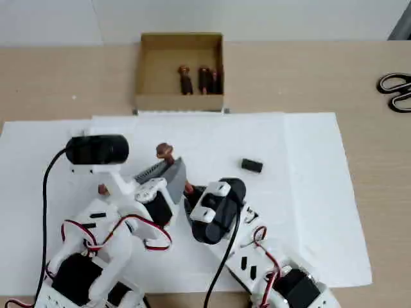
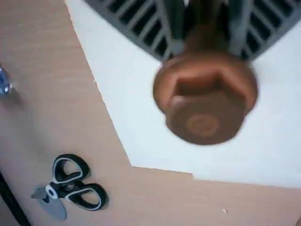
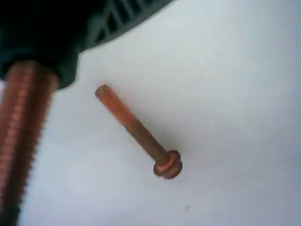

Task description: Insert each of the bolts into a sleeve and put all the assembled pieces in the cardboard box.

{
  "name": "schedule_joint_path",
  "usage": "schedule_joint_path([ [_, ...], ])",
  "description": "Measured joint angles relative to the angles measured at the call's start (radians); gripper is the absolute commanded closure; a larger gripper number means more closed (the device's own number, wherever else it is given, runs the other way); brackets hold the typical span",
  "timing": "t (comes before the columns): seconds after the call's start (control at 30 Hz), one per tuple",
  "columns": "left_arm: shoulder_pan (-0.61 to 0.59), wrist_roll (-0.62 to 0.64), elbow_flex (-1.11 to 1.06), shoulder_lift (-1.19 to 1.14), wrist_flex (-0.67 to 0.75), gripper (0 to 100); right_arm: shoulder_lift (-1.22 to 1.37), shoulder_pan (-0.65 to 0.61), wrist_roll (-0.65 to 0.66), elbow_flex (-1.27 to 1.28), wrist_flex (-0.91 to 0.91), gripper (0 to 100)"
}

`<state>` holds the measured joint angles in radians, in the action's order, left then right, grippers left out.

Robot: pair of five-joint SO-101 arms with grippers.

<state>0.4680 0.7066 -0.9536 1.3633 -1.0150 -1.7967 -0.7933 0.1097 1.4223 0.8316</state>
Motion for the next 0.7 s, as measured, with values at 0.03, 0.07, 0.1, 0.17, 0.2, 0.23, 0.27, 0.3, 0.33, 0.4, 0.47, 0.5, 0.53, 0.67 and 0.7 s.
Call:
schedule_joint_path([
  [0.03,0.0,0.0,0.0,0.0,0.0,99,0.0,0.0,0.0,-0.002,0.0,99.6],
  [0.07,0.0,0.0,0.0,0.003,0.0,99,0.0,0.0,0.0,-0.002,0.0,99.6],
  [0.1,0.0,0.0,0.0,0.003,0.0,99,0.0,0.0,0.0,-0.002,0.0,99.6],
  [0.17,0.0,0.0,0.0,0.003,0.0,99,0.0,0.0,0.0,-0.002,0.0,99.6],
  [0.2,0.0,0.0,0.0,0.003,0.0,99,0.0,0.0,0.0,-0.002,0.0,99.6],
  [0.23,0.0,0.0,0.0,0.003,0.0,99,0.0,0.0,0.0,-0.002,0.0,99.6],
  [0.27,0.0,0.0,-0.005,0.005,0.002,99,0.0,0.0,0.0,-0.002,0.0,99.6],
  [0.3,0.0,0.0,-0.012,0.006,0.005,99,0.002,0.0,0.0,-0.002,0.0,99.6],
  [0.33,0.0,-0.005,-0.023,0.006,0.009,99,0.002,0.002,0.0,-0.002,0.002,99.6],
  [0.4,0.005,0.0,-0.052,0.0,0.011,99,0.002,-0.002,0.0,-0.012,0.002,99.6],
  [0.47,0.008,0.0,-0.064,0.006,0.012,99,0.003,0.0,0.0,-0.014,0.003,99.6],
  [0.5,0.008,0.0,-0.066,0.008,0.014,99,0.003,0.0,0.0,-0.014,0.003,99.6],
  [0.53,0.008,0.0,-0.069,0.008,0.014,99,0.003,0.0,0.0,-0.014,0.003,99.6],
  [0.67,0.008,0.0,-0.069,0.008,0.014,99,0.003,0.0,0.0,-0.015,0.008,99.6],
  [0.7,0.008,0.0,-0.069,0.008,0.014,99,0.003,0.0,0.0,-0.015,0.008,99.6],
])
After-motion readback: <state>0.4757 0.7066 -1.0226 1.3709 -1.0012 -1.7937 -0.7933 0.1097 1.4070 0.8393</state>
